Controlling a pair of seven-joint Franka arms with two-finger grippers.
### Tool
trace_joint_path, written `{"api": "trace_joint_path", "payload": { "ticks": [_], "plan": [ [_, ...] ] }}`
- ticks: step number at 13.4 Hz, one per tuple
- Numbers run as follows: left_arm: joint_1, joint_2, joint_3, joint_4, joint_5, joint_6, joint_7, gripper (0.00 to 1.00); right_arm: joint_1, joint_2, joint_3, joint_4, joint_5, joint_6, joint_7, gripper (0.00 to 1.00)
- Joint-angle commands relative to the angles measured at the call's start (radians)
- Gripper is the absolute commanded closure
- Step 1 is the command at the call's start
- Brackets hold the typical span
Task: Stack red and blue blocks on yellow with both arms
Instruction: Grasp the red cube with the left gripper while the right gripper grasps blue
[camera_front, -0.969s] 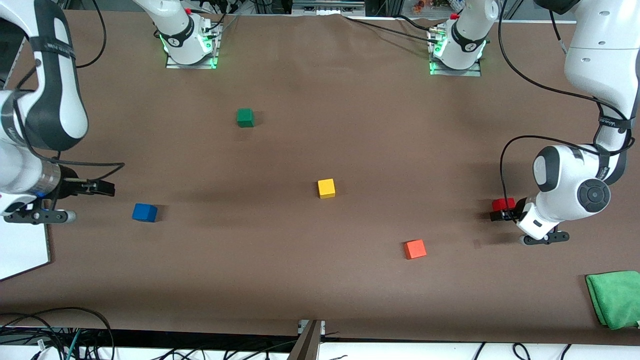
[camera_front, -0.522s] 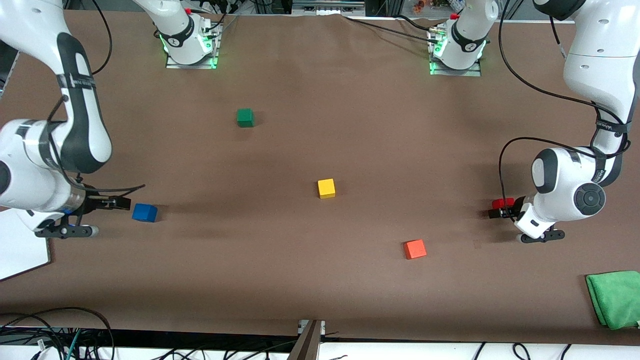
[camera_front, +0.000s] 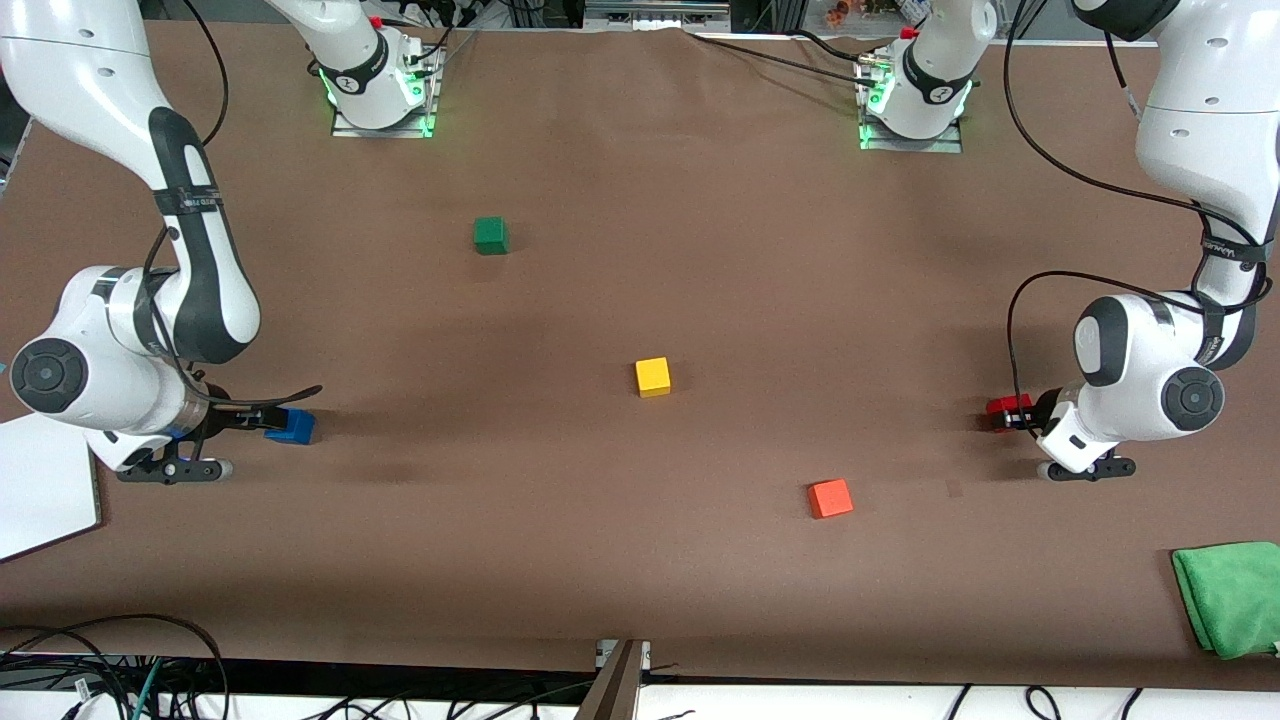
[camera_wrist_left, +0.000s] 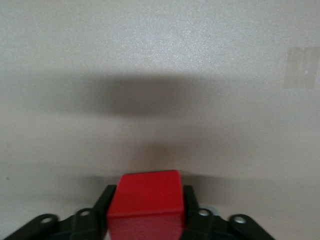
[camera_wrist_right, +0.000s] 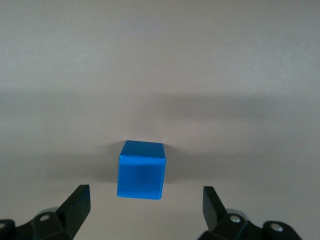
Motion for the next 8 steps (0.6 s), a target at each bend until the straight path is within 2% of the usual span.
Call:
{"api": "trace_joint_path", "payload": {
  "ticks": [1, 4, 6, 8],
  "plan": [
    [0.001, -0.016, -0.015, 0.011, 0.014, -0.020, 0.040, 1.00, -0.009, -0.015, 0.006, -0.086, 0.025, 0.087, 0.012, 0.00],
    [-0.022, -0.046, -0.025, 0.037, 0.016, -0.092, 0.048, 1.00, -0.009, -0.014, 0.006, -0.129, 0.051, 0.131, 0.017, 0.00],
    [-0.046, -0.057, -0.051, 0.131, 0.000, -0.244, 0.045, 1.00, -0.009, -0.011, 0.006, -0.154, 0.053, 0.154, 0.017, 0.00],
    [-0.050, -0.057, -0.111, 0.233, -0.001, -0.344, 0.039, 1.00, -0.009, -0.003, 0.006, -0.157, 0.054, 0.162, 0.017, 0.00]
  ]
}}
